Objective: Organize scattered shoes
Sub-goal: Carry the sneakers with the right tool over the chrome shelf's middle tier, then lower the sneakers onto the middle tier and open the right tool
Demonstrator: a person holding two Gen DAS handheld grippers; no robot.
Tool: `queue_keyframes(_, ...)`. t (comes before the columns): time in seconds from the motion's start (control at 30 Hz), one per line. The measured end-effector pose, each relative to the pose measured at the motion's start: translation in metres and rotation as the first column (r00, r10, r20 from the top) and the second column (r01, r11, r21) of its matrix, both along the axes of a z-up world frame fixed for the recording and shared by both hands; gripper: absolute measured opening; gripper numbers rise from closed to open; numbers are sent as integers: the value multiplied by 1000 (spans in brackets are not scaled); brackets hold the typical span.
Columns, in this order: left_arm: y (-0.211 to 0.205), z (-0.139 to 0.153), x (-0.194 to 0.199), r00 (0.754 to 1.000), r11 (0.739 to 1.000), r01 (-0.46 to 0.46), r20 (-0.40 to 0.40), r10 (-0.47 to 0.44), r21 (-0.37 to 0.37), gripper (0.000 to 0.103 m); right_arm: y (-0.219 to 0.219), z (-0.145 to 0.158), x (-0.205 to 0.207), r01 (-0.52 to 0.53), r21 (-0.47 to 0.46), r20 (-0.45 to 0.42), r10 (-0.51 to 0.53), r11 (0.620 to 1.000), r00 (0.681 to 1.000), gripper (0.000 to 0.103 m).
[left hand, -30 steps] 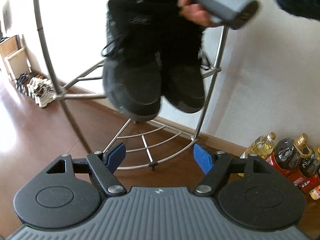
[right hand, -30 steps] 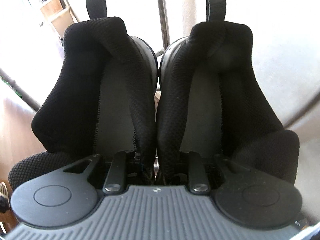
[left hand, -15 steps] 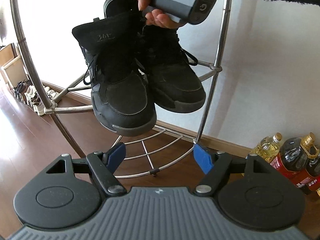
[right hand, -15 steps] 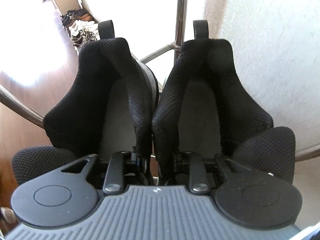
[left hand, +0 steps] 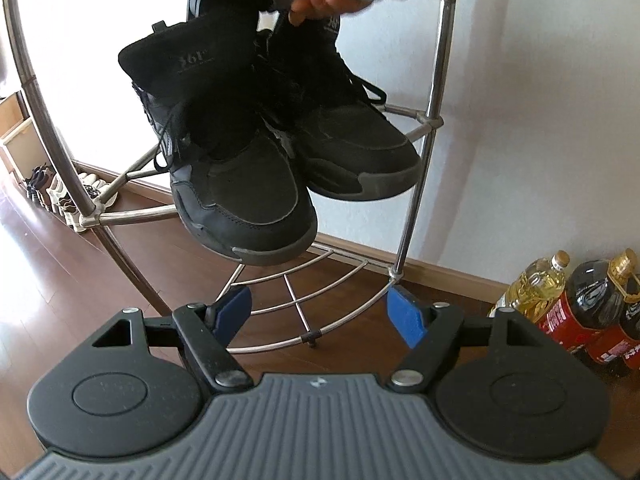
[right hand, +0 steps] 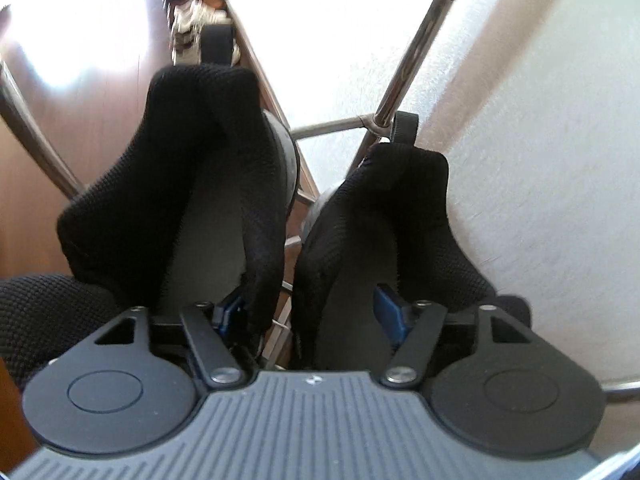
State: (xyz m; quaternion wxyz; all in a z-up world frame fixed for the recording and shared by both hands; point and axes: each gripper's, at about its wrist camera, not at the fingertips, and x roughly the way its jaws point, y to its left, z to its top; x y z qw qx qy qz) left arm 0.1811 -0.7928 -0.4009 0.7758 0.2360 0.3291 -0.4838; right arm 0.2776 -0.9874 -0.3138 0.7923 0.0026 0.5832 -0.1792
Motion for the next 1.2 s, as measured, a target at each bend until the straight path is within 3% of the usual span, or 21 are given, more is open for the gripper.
queue_keyframes(0.1,-2,0,0,1000,1000,3,5,-3,-2,76,-1,3,-3,33,9,31,-33,999,999,87)
queue_keyframes(0.17,-3,0,2,1000,1000,5,10,-5,-9,76,-8,11,-5,82,14,111,-83,997,990,102)
queue_keyframes(0.23,-6,-2,4,1000,1000,4,13,-3,-12,76,-15,24,-8,150,18,201,-150,989,968,102)
queue_keyframes(0.3,-9,-5,6,1000,1000,-5,19,5,-11,76,-26,31,-4,196,30,205,-198,980,958,102)
queue_keyframes(0.43,-9,-9,8,1000,1000,-18,25,19,-15,76,-12,38,-32,133,-55,378,-102,990,920,102)
queue_keyframes(0.5,-5,-9,8,999,1000,-21,38,21,-14,76,0,40,-59,108,-99,476,-49,989,878,102)
queue_keyframes(0.53,-3,-9,8,999,1000,-22,45,22,-12,76,8,41,-87,109,-106,571,-29,988,820,101)
queue_keyframes(0.6,2,-9,8,997,1000,-18,74,17,12,76,18,45,-120,110,-130,655,2,985,756,102)
queue_keyframes(0.7,5,-9,7,995,999,-11,99,7,39,76,31,42,-182,64,-112,714,36,992,699,91)
queue_keyframes(0.73,6,-9,6,995,999,-7,105,2,44,76,30,37,-188,56,-101,713,33,993,701,77)
queue_keyframes(0.77,5,-10,4,993,998,9,117,-15,55,76,28,26,-196,44,-68,701,16,997,713,51)
queue_keyframes(0.83,3,-10,2,992,998,22,126,-30,60,76,22,2,-217,45,29,644,-53,999,763,12)
queue_keyframes(0.87,1,-11,0,990,997,36,136,-44,66,76,19,-12,-227,60,78,601,-95,995,794,2)
queue_keyframes(0.93,-7,-10,-3,984,994,75,155,-86,76,76,13,-39,-249,97,174,504,-173,980,846,2)
queue_keyframes(1.0,-15,-10,-7,977,989,125,166,-137,82,76,10,-60,-252,98,204,454,-183,974,872,2)
queue_keyframes(1.2,-39,-22,-18,947,962,233,189,-258,145,77,-1,-90,-204,45,209,403,-128,977,906,2)
